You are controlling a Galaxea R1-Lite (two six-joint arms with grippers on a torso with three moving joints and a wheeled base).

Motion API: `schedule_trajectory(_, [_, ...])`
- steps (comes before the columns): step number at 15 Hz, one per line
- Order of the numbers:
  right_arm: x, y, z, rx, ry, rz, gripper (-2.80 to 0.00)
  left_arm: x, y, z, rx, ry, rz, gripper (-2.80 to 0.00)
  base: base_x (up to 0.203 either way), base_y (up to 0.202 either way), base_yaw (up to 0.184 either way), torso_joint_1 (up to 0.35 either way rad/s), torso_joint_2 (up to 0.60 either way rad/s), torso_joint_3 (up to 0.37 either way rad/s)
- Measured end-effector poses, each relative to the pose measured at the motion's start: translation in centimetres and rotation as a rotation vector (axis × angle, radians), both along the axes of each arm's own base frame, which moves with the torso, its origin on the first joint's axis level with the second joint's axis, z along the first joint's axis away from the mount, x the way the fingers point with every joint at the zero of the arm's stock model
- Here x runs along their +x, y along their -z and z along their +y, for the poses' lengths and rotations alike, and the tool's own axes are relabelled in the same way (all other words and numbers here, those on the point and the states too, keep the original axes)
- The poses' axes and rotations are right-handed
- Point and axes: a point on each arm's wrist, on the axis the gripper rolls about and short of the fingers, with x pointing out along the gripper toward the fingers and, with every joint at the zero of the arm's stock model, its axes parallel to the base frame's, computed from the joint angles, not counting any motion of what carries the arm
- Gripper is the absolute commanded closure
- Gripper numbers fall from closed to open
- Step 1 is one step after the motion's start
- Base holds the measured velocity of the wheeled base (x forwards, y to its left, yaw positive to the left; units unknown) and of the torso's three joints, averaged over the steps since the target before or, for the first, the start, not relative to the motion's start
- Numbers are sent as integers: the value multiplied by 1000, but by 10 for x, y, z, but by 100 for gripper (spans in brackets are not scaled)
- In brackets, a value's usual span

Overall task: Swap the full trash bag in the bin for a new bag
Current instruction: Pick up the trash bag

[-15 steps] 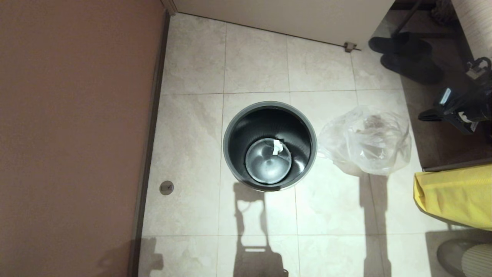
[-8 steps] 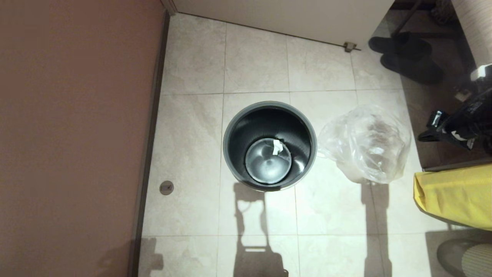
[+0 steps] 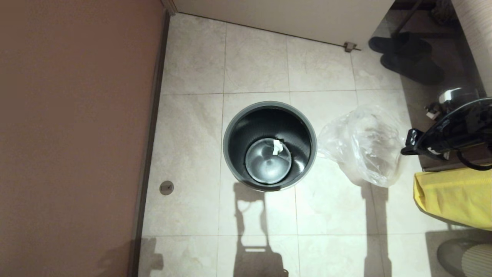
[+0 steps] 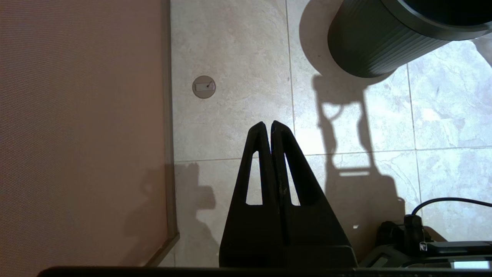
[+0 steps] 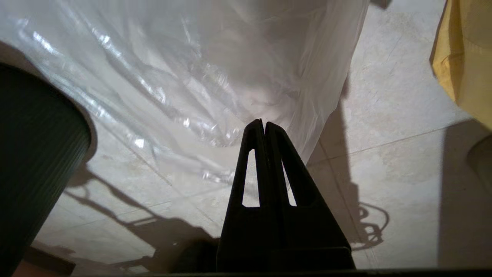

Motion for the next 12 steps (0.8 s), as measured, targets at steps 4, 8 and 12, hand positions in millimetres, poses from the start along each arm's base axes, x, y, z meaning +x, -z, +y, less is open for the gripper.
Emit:
schedule_trajectory(4, [18,22,-15,-45,61,-29,-280,0,0,0,0,0,0,0,0,0,0,0,0,0])
schedule_trajectory(8, [24,32,-28,-18,22,-54,-280,0,0,0,0,0,0,0,0,0,0,0,0,0])
schedule_trajectory(12, [26,49,-42,-52,18,-18,-280,0,0,0,0,0,0,0,0,0,0,0,0,0])
